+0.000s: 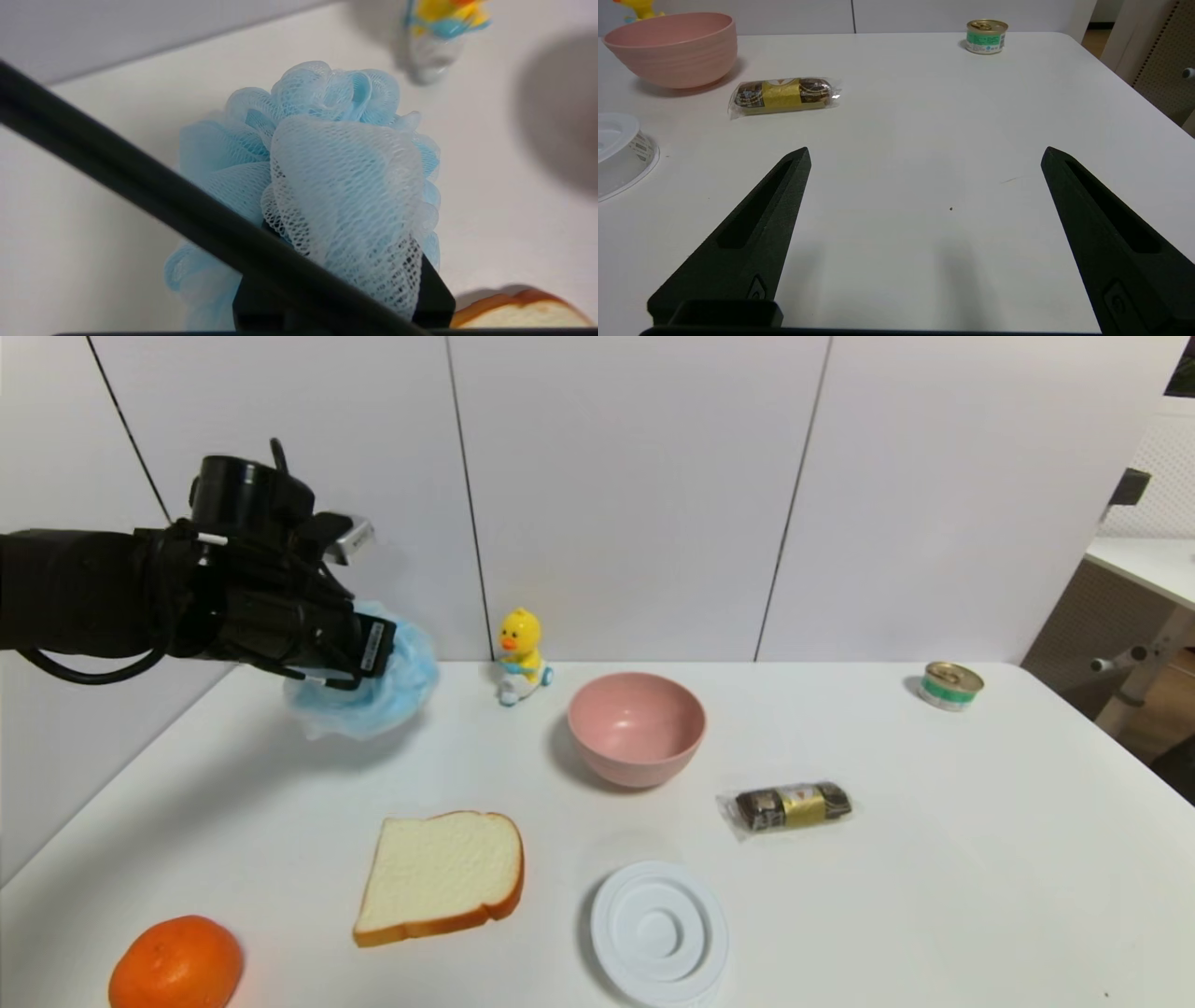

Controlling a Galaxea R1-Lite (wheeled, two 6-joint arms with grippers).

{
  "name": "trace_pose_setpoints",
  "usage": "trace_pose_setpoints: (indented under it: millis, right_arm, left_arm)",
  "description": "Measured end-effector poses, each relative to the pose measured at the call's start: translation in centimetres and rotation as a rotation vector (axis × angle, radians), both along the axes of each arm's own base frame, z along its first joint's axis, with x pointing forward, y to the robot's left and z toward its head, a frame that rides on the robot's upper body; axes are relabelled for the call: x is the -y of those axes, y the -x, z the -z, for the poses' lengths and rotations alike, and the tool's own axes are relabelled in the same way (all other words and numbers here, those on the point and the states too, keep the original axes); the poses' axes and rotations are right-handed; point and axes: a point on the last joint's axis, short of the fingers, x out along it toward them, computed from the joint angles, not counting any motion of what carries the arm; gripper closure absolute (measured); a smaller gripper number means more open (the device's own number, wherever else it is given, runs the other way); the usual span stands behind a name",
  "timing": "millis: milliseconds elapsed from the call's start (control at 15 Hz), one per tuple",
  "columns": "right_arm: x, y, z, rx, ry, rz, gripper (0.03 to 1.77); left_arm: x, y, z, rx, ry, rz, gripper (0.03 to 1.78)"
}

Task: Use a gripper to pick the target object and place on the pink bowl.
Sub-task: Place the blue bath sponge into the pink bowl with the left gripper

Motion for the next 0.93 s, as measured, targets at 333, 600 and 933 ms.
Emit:
trace_pose_setpoints:
  millis: [333,600,933]
  right_arm:
    - [0.0,0.0,0.0,0.000,0.000,0.001,0.09]
    - [0.0,0.0,0.0,0.000,0.000,0.001,0.09]
    - [0.0,0.0,0.0,0.000,0.000,0.001,0.09]
  left_arm:
    - [5.2,0.1,-4.7,0.175,0.077,0.183,1.53]
    - [10.5,-0.5,-4.1,0.179,0.113,0.352,1.53]
    - [15.7,-1.0,-1.8,0.139,0.103,0.466,1.55]
